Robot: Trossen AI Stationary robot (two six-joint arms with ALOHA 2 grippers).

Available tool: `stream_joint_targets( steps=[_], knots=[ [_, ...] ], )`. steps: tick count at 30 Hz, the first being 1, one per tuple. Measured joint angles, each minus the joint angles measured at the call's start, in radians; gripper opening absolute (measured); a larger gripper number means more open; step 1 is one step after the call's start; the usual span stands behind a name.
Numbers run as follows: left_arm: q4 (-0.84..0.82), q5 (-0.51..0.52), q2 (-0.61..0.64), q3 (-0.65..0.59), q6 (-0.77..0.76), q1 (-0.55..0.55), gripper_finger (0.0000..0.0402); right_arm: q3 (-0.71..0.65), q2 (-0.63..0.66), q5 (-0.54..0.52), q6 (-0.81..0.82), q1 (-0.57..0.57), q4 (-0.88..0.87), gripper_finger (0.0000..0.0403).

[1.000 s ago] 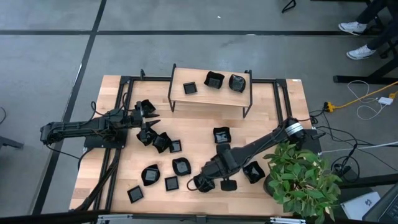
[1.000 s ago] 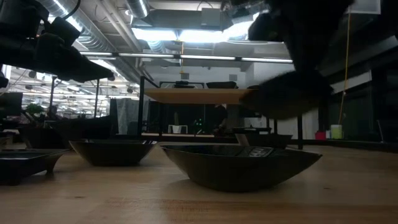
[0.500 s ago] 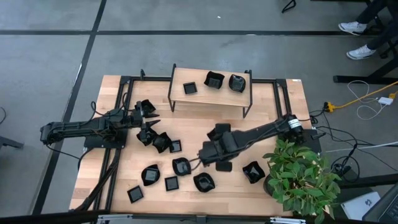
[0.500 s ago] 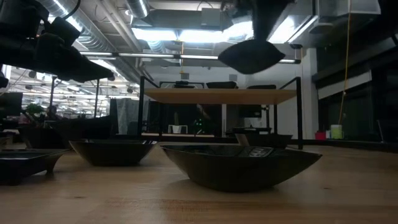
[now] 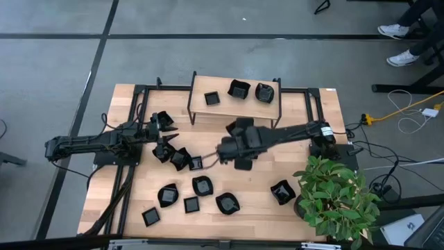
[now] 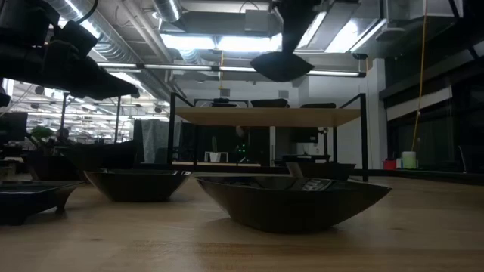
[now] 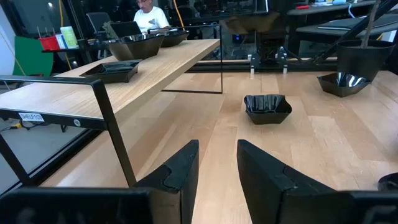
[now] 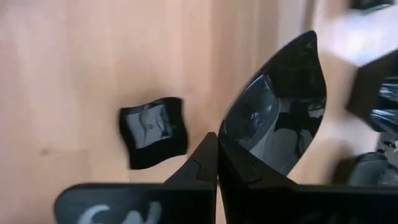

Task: Pick & Place Mini shaped plates
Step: Stack the leaf-shaped plate on top of the leaf-shaped plate on the shelf

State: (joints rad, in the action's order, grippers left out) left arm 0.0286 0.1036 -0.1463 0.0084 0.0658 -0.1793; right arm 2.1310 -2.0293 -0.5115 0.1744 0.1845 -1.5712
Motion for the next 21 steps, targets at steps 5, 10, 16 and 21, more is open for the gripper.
stream_joint_targets(
  steps=[5, 10, 16, 21],
  knots=[
    [0.0, 0.0, 0.0, 0.0, 0.0, 0.0, 0.0104, 0.008, 0.029, -0.068, -0.004, -0.07, 0.0, 0.0003],
    [0.0, 0.0, 0.0, 0.0, 0.0, 0.0, 0.0104, 0.007, 0.07, -0.1, -0.007, -0.14, 0.0, 0.0004],
    [0.0, 0.0, 0.0, 0.0, 0.0, 0.0, 0.0104, 0.006, 0.091, -0.113, -0.029, -0.221, 0.0, 0.0004],
    [0.0, 0.0, 0.0, 0.0, 0.0, 0.0, 0.0104, 0.006, 0.092, -0.117, 0.026, -0.295, 0.0, 0.0004]
  ],
)
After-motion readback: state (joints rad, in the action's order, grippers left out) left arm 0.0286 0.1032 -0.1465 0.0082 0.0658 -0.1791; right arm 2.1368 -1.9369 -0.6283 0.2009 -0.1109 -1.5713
